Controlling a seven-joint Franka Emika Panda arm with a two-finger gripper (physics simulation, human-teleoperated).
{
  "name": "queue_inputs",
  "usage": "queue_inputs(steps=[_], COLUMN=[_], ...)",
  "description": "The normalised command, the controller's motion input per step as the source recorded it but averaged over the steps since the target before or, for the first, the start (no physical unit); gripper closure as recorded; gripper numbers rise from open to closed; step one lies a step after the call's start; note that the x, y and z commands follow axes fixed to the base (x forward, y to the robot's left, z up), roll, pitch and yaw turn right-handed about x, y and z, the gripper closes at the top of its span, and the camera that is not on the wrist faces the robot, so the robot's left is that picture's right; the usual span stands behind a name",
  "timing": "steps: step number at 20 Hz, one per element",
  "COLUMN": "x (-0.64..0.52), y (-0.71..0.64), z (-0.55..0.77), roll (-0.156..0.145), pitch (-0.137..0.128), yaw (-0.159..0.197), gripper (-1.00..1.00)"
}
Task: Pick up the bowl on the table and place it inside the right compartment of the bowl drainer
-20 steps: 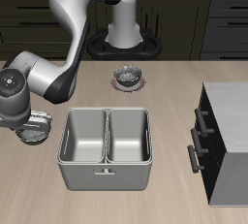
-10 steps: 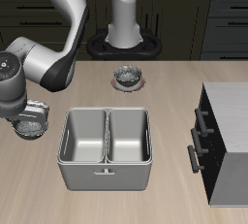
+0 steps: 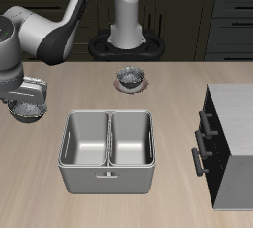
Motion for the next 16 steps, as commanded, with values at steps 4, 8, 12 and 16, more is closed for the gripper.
queue_inputs(steps=[4,8,12,16], x=[-0.12,-0.1,-0.05,-0.03], y=[-0.03,-0.04,0.01,-0.04], z=[0.36,0.4,0.27,0.15], roll=[-0.008,-0.019,-0.001,0.008], pitch=[-0.047,-0.06,-0.041,-0.018], yaw=[0.005,0.002,0.012,-0.003], gripper=[1.0,1.0,1.0,1.0])
